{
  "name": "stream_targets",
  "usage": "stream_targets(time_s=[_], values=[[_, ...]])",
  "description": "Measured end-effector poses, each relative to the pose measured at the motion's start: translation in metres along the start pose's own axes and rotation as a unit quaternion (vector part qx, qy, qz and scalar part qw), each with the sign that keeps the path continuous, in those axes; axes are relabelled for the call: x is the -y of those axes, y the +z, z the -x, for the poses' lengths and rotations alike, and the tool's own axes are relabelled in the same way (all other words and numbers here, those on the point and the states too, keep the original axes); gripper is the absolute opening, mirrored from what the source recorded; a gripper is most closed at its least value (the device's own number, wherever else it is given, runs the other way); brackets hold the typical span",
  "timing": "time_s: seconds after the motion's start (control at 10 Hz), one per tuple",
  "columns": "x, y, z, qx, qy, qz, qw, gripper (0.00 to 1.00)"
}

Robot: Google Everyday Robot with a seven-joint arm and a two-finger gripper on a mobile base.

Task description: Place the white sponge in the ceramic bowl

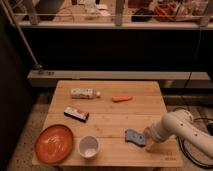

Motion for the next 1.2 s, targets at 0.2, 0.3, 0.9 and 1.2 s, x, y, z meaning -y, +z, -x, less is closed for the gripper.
stream_targets(time_s=[0.2, 0.3, 0.9, 1.2], values=[[-0.001, -0.005, 0.001, 0.0, 0.001, 0.002, 1.0, 0.31], [-0.002, -0.005, 0.001, -0.001, 0.001, 0.004, 1.0, 0.23], [0.002, -0.042, 0.022, -0.012, -0.009, 0.002, 0.9999, 0.44], [-0.001, -0.036, 0.028, -0.019, -0.014, -0.001, 0.9997, 0.71]])
